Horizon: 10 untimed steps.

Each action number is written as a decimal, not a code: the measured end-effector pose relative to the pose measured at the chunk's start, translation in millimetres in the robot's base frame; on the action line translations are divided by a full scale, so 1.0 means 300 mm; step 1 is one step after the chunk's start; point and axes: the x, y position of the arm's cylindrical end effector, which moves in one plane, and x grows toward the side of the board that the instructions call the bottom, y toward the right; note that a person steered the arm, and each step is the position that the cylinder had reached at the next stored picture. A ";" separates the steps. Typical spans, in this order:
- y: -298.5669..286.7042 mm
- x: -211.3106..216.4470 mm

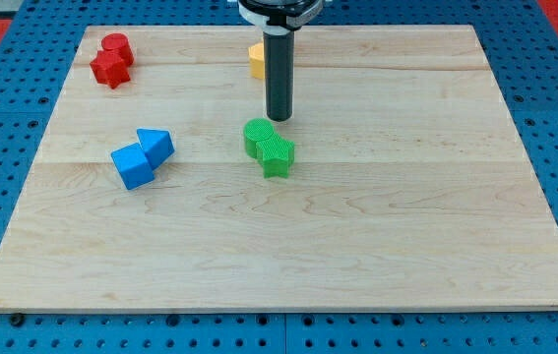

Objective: Point your arm towards the red circle

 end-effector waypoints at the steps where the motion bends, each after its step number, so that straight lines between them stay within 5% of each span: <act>1: 0.000 0.000; 5: -0.186 -0.102; 9: -0.617 -0.516; 10: -0.682 -0.522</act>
